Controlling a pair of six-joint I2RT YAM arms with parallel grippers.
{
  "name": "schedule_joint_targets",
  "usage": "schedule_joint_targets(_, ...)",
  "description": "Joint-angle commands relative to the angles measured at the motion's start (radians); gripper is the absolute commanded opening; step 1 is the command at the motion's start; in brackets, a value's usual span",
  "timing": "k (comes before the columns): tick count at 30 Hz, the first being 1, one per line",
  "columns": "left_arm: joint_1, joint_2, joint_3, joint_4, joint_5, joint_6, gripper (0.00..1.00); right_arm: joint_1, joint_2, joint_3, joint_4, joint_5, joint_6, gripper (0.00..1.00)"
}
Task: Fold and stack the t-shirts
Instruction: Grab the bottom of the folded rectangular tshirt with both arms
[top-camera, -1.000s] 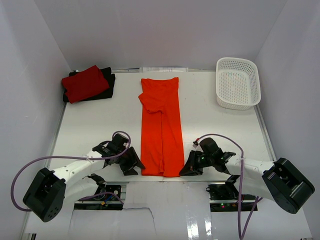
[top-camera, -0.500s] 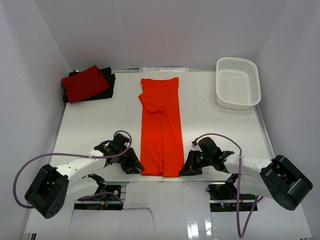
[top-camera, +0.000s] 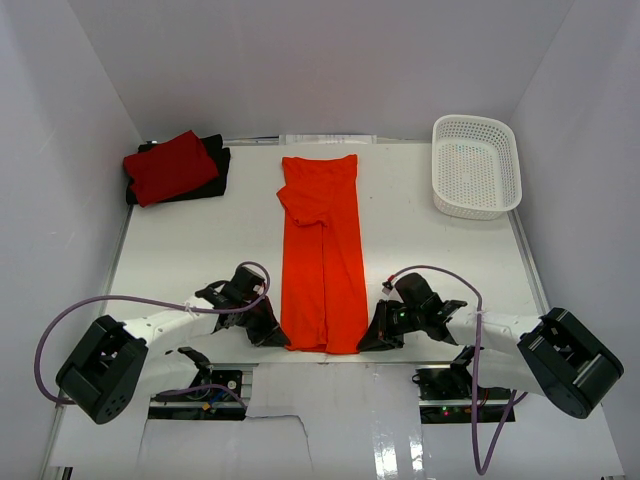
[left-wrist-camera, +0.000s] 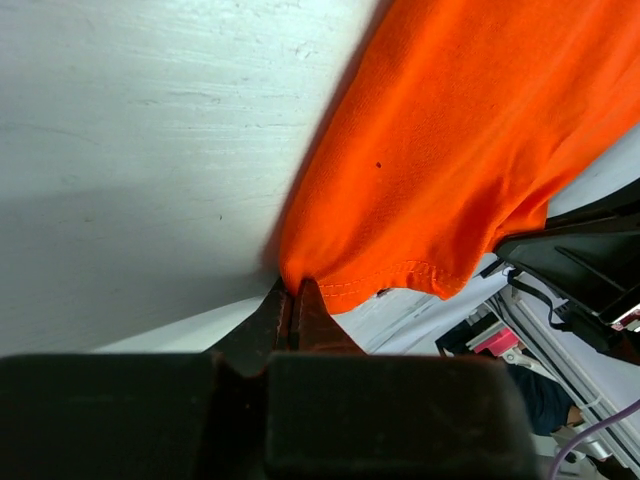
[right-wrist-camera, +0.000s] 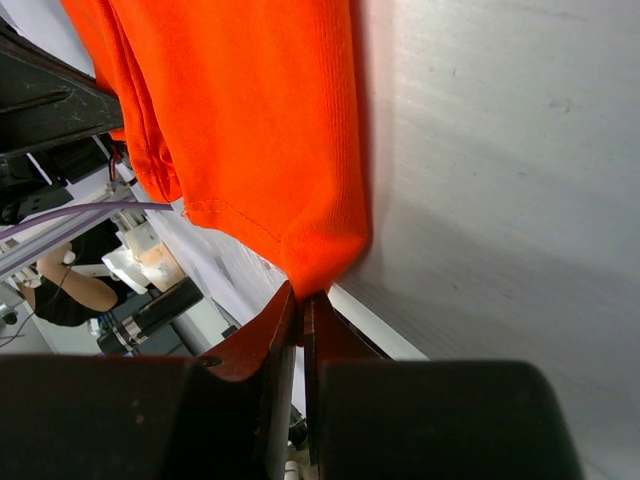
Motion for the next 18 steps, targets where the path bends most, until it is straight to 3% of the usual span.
schedule_joint_targets(1,-0.005,-0.001,-0.022,-0.006,-0.015,0.003,0.0,0.007,-0.002,0.034,-0.018,0.007,-0.021,0.08)
schedule_joint_targets(10,-0.005,-0.024,0.019,-0.064,-0.014,0.009,0.0,0.009,-0.025,0.077,-0.121,-0.014,-0.069,0.08)
schedule_joint_targets(18,-0.005,-0.031,0.138,-0.153,-0.031,0.022,0.0,0.01,-0.012,0.218,-0.276,-0.023,-0.158,0.08)
